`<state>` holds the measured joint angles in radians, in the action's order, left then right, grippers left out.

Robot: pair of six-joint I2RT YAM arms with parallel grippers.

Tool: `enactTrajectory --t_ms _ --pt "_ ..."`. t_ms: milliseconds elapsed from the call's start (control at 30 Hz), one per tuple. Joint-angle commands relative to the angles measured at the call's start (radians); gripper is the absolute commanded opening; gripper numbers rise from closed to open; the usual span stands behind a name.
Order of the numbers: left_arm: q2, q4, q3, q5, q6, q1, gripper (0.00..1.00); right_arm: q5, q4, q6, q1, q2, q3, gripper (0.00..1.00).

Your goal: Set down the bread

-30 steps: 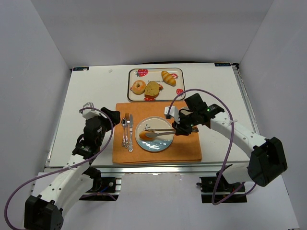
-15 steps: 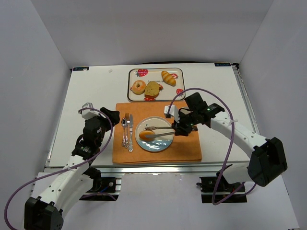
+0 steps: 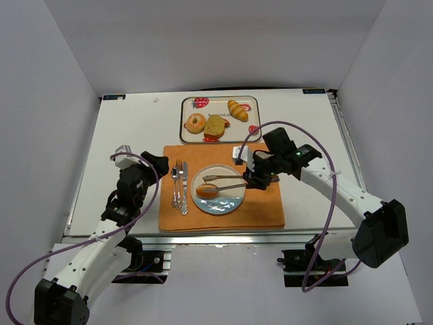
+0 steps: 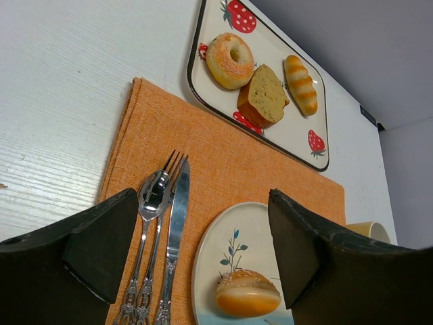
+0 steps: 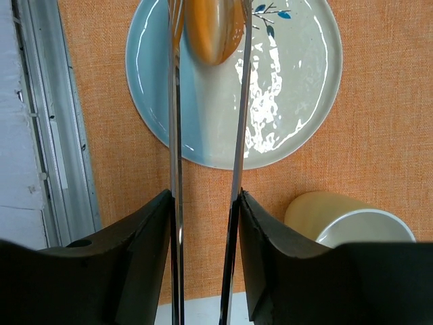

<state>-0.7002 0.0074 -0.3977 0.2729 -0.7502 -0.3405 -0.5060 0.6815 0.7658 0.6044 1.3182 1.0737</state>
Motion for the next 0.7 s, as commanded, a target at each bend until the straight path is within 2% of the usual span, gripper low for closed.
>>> enactTrajectory --t_ms 0,100,167,333,533,667 --pt "0.008 -0.001 -0.024 0.003 -0.001 0.003 0.87 -0.038 -0.016 -0.020 -0.003 -0.034 0.060 0.47" --pt "0.005 -0.001 -0.029 0.002 0.000 0.003 0.87 -0.043 -0.071 -0.107 -0.040 -0.010 0.119 0.44" --pt "0.004 -0.001 -0.030 -0.001 0.000 0.003 0.87 -0.074 -0.085 -0.166 -0.118 0.025 0.181 0.40" --pt "0.001 -0.001 -0.033 -0.008 0.002 0.003 0.87 -0.105 -0.068 -0.327 -0.331 0.258 0.474 0.31" --pt "0.004 -0.001 -0.032 -0.011 0.000 0.003 0.87 0.036 -0.092 -0.413 -0.416 0.486 0.653 0.32" --pt "0.007 -0.001 -0.029 -0.005 0.002 0.003 0.87 0.101 -0.123 -0.408 -0.431 0.562 0.666 0.34"
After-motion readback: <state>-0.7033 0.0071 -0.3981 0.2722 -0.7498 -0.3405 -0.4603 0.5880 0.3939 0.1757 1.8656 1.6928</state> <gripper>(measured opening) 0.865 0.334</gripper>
